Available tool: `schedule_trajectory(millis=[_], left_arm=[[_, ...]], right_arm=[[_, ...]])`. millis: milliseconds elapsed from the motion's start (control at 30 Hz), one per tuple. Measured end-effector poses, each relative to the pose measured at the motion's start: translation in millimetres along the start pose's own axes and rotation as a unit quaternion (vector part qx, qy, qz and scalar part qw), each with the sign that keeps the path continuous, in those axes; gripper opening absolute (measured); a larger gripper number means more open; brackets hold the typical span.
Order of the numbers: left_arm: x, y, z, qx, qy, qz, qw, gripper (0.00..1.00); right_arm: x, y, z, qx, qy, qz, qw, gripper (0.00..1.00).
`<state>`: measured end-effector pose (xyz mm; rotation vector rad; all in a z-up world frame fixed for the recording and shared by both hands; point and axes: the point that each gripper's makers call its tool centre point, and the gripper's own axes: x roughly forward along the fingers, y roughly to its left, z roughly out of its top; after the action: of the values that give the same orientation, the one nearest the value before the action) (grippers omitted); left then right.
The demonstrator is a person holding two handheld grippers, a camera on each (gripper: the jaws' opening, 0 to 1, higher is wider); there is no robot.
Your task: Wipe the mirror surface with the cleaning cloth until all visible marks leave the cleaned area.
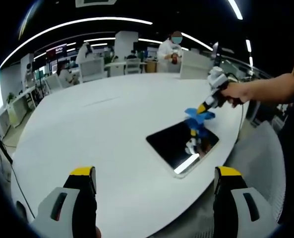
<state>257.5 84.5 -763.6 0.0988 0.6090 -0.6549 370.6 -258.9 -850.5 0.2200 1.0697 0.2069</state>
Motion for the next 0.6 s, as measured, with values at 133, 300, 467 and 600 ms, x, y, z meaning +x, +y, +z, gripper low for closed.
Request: schedule_trajectory(millis=[133, 300, 467, 600], left_arm=[[0.3, -0.9, 0.6, 0.0, -0.001, -0.001, 1.0, 0.99], [0.2, -2.0, 0.5, 0.0, -0.002, -0.001, 1.0, 0.99], [0.1, -3.8, 0.1, 0.0, -0.003, -0.002, 1.0, 0.99], [-0.1, -6.4, 0.1, 0.001, -0.002, -0.003, 1.0, 0.99]], right_arm=[[-8.6, -16.6, -4.1, -0.001, -0.002, -0.012, 0.9999, 0.01], [-19.8, -35.1, -5.7, 0.005, -0.005, -0.021, 0.9998, 0.02], [-23.0, -43.9, -6.2, 0.007, -0.005, -0.022, 0.9997, 0.02], [-21.6, -42.1, -4.9, 0.004, -0.007, -0.021, 0.9998, 0.02]])
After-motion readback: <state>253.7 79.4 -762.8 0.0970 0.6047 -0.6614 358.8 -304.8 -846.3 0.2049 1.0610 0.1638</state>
